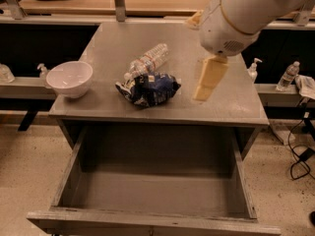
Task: Place blue chip bag into top drawer
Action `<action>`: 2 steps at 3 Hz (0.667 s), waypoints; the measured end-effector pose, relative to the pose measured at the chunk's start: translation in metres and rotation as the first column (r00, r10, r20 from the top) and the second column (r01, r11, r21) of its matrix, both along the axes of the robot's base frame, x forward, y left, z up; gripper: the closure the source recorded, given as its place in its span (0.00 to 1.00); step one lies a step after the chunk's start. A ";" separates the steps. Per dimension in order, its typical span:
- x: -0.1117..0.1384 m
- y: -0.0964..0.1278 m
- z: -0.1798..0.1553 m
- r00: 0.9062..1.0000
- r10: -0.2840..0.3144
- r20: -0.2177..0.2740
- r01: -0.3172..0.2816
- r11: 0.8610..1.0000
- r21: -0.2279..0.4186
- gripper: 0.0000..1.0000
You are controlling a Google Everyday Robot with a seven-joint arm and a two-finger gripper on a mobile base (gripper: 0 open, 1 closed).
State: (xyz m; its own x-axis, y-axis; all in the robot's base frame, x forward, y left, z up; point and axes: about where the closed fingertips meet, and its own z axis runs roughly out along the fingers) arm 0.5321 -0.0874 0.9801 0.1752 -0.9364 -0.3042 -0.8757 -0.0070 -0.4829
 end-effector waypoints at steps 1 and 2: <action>0.027 0.040 -0.034 1.000 0.011 -0.004 -0.011 1.000 0.018 0.00; 0.047 0.063 -0.068 0.999 0.004 -0.034 -0.004 1.000 0.018 0.00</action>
Offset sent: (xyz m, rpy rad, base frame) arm 0.0756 0.0904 -0.1136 0.0170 0.0780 -0.0067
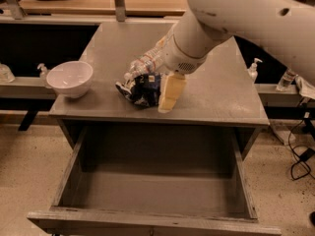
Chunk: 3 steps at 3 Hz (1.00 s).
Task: Place blue chip bag into top drawer
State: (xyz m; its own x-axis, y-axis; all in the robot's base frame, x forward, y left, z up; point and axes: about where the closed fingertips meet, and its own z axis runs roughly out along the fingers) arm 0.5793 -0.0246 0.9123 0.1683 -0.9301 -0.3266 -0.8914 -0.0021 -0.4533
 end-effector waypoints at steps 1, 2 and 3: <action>0.011 0.014 -0.024 1.000 0.002 -0.005 -0.002 1.000 0.013 0.00; 0.021 0.023 -0.050 1.000 0.002 0.016 -0.003 0.999 0.035 0.00; 0.020 0.023 -0.051 1.000 0.005 0.026 -0.006 0.999 0.039 0.00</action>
Offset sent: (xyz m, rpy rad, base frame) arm 0.0244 0.0281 -0.0547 0.0254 -0.0145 0.0191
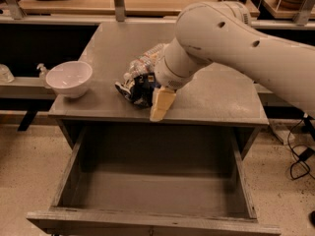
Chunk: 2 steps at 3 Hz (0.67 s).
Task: Place blue chip bag into top drawer
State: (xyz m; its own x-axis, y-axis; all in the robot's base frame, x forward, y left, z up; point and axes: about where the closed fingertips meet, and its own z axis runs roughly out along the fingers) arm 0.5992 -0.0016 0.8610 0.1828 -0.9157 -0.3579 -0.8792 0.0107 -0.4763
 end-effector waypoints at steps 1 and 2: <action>-0.001 0.000 -0.003 1.000 0.021 -0.002 -0.021 1.000 -0.006 0.03; 0.000 0.001 -0.006 0.999 0.034 -0.009 -0.034 0.999 -0.019 0.25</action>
Offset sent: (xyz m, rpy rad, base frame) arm 0.0017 -0.0001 -0.0108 -0.0328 0.0204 0.0472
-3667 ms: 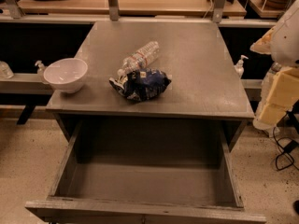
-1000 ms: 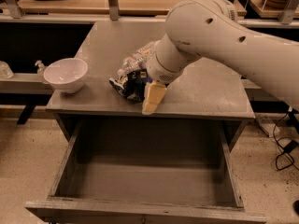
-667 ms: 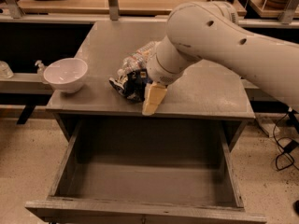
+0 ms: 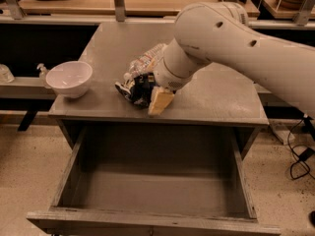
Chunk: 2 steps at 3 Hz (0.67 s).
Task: Place blue chip bag into top drawer
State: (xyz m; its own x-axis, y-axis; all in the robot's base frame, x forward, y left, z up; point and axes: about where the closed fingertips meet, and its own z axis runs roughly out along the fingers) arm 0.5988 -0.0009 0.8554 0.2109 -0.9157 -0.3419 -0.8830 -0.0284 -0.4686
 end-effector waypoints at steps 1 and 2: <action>0.001 0.001 -0.001 1.000 0.008 -0.003 -0.008 1.000 -0.006 0.49; 0.002 0.000 0.000 1.000 0.022 -0.016 -0.022 1.000 0.017 0.72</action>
Offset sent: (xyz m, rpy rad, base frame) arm 0.0030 -0.0022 0.0010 0.0688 0.0440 0.0441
